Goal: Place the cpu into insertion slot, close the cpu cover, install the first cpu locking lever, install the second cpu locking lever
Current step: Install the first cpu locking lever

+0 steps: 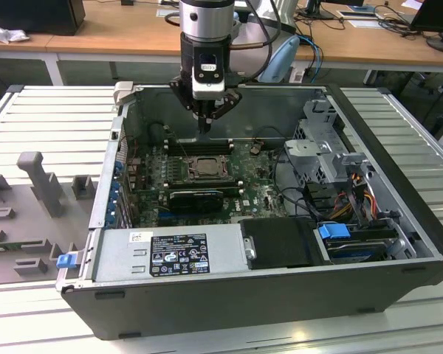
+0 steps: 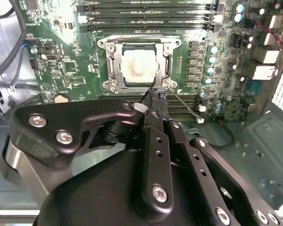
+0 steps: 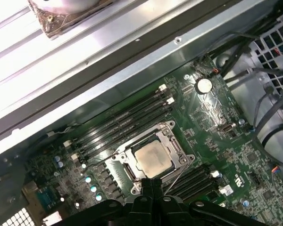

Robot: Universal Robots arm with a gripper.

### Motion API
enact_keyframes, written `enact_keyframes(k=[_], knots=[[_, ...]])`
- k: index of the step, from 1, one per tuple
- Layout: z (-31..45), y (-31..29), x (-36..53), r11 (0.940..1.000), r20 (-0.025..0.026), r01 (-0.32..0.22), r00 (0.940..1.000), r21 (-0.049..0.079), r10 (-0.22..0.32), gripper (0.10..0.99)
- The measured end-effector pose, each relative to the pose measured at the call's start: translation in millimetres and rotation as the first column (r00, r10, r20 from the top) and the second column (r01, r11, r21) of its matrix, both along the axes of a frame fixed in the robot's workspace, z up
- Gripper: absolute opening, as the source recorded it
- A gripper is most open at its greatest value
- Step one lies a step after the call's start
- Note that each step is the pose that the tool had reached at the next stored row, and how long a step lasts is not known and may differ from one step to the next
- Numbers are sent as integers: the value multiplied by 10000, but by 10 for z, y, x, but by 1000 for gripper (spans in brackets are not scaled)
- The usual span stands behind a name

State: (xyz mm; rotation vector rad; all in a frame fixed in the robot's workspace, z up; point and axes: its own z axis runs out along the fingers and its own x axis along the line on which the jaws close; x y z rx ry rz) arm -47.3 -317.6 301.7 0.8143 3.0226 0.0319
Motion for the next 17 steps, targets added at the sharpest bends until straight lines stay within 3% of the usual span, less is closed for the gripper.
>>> enact_keyframes(k=[7, 17], knots=[[0, 0, 0, 9961, 1, -878, 9961, 0, 878, 106], [0, 0, 0, 9829, 3, -1841, 9829, 0, 1841, 106]])
